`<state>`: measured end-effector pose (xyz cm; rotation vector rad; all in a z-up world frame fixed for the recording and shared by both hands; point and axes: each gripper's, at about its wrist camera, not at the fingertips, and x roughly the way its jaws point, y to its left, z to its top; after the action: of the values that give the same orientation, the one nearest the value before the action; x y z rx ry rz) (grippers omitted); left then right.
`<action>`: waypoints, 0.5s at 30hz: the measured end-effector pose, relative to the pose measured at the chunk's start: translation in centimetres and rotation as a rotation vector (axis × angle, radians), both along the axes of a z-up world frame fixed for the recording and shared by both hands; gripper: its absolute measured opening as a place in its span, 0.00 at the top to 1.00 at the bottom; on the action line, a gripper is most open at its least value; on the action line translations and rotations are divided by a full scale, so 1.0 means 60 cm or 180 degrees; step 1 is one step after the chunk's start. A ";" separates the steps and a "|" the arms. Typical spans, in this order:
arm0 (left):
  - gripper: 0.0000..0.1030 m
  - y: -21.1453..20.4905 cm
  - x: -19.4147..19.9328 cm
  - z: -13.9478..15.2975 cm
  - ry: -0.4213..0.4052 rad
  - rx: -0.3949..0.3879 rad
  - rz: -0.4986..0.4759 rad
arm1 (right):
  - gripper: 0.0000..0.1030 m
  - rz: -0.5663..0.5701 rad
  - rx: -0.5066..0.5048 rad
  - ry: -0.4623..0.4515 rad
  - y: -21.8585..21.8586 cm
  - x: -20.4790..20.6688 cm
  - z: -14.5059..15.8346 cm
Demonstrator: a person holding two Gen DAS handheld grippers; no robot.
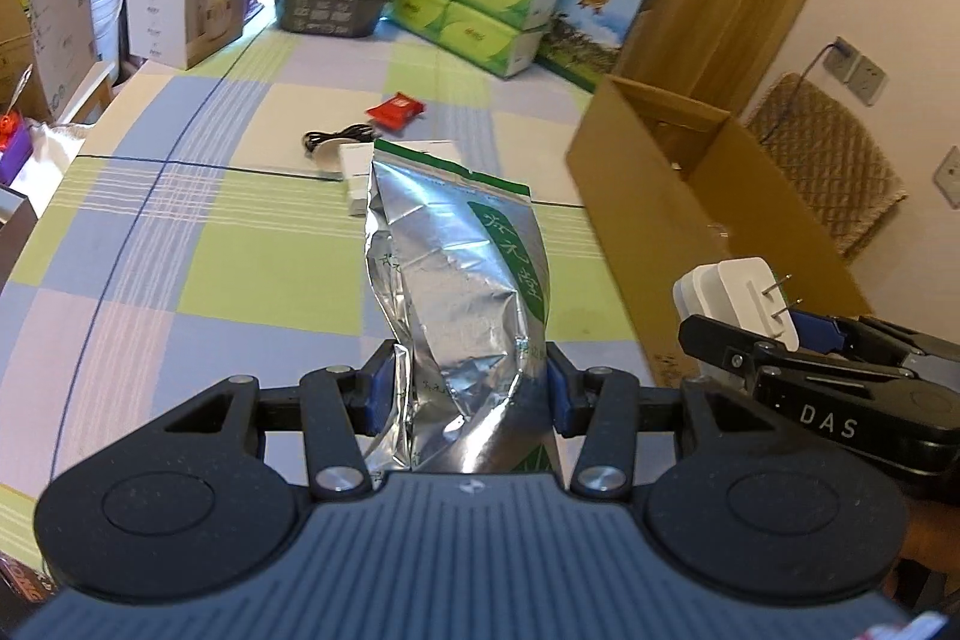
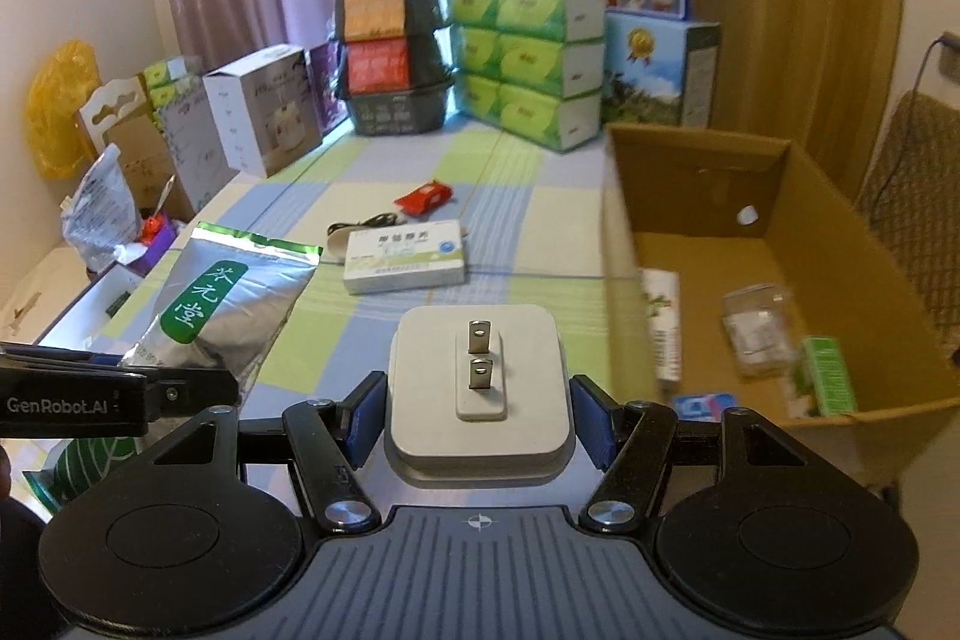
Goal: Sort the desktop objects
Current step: 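Carry the foil pouch and plug adapter over the cardboard box with both tools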
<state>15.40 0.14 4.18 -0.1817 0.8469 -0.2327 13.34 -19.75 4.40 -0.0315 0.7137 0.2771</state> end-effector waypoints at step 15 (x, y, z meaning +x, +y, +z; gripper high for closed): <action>0.58 -0.110 -0.055 0.016 0.0023 -0.0177 -0.0413 | 0.40 -0.0449 -0.0062 -0.0064 -0.124 -0.064 0.029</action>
<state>12.08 -6.46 5.11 -0.1799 0.8609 -0.3775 9.47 -27.18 6.15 -0.0024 0.6951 0.1348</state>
